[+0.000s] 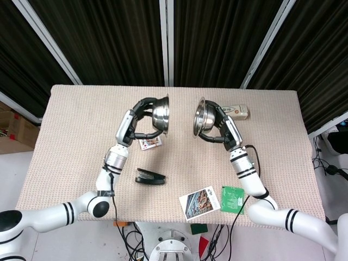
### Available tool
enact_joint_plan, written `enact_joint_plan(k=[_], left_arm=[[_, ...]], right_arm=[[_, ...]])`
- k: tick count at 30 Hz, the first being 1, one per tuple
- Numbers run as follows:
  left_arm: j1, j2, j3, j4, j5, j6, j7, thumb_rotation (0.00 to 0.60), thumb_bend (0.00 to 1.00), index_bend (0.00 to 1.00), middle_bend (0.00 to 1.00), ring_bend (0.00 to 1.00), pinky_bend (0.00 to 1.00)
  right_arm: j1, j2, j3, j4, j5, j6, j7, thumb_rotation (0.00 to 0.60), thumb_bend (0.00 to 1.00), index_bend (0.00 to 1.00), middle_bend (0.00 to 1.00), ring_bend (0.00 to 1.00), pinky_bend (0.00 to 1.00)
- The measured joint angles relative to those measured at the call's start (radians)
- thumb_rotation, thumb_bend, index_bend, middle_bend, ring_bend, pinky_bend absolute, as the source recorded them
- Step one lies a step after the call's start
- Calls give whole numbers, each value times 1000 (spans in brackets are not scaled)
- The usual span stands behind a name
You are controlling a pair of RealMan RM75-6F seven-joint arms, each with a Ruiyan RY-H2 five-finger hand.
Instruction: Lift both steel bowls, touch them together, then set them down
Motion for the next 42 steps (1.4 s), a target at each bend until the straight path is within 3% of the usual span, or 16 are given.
enact_joint_plan(k=[17, 30, 42], left_arm=[[-110, -90, -15, 84, -13, -46, 52, 600, 194, 585, 599, 438, 421], [-83, -73, -27, 105, -40, -27, 2, 600, 199, 585, 599, 438, 422], [-114, -85, -20, 109, -12, -40, -16, 600, 199, 586, 599, 438, 422]], right_arm=[[89, -83, 30, 33, 0, -53, 21, 600, 242, 616, 487, 460, 406], [56, -48, 27, 10, -8, -14, 27, 600, 246, 618, 487, 463, 408], [100, -92, 33, 33, -6, -33, 8, 600, 248, 618, 487, 463, 408]])
